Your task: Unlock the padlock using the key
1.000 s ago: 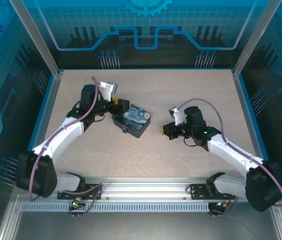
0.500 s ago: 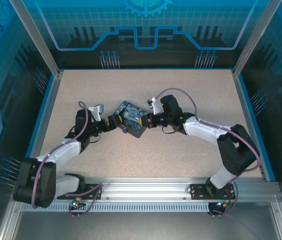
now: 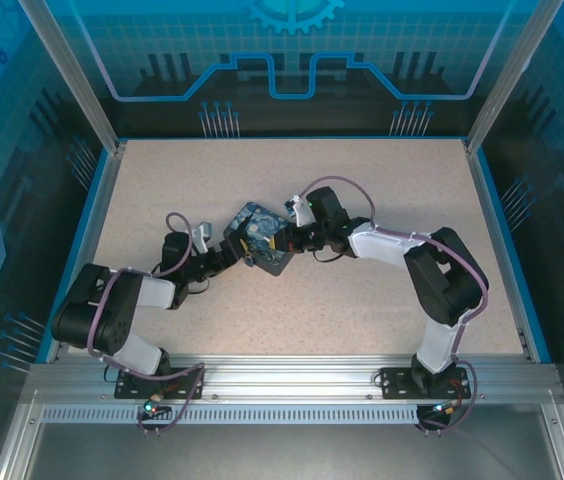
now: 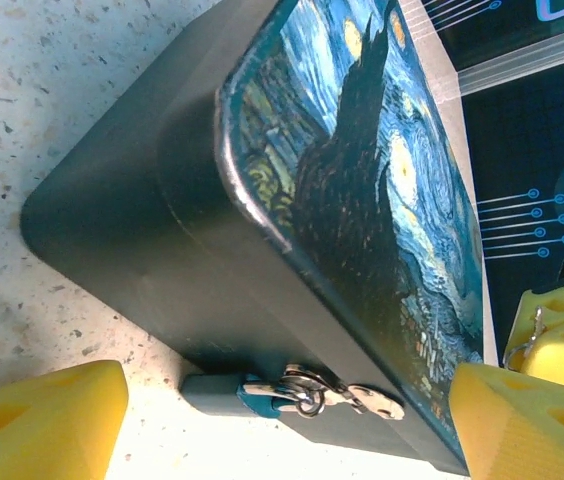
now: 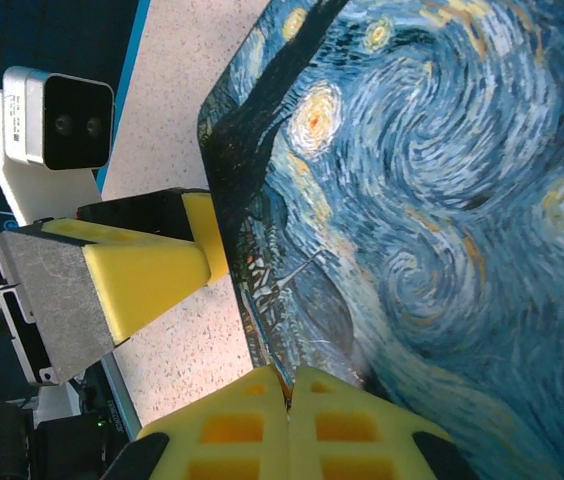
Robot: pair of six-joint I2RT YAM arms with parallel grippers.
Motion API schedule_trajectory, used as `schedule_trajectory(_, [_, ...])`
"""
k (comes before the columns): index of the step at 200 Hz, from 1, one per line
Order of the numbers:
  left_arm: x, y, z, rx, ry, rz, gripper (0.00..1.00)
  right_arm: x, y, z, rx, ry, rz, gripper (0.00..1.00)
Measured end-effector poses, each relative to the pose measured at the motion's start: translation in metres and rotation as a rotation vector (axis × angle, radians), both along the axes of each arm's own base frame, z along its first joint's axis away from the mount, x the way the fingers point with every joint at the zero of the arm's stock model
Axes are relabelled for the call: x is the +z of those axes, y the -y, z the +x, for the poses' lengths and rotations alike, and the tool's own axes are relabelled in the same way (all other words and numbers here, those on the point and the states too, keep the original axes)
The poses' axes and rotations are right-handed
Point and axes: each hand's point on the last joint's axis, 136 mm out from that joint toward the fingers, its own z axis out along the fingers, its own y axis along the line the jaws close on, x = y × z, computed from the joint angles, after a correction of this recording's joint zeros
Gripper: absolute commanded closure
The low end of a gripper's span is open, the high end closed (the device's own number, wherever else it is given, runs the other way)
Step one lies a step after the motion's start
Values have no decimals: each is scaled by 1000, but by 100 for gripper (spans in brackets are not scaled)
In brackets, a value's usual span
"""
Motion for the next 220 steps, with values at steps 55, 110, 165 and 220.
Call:
schedule_trajectory(55, [5, 2, 5, 0, 41, -11, 16, -6, -2, 3, 3, -12, -2, 100])
schedule_trajectory(110, [-4, 14, 1, -34, 27, -8, 17, -8, -3, 4, 16, -2, -10, 100])
schedule_trajectory(165, [-7, 25, 6, -54, 60, -31, 28, -10, -2, 5, 26, 19, -23, 100])
schedule_trajectory(220, [-6, 36, 12, -49, 88, -78, 31, -10, 1, 7, 25, 26, -32, 100])
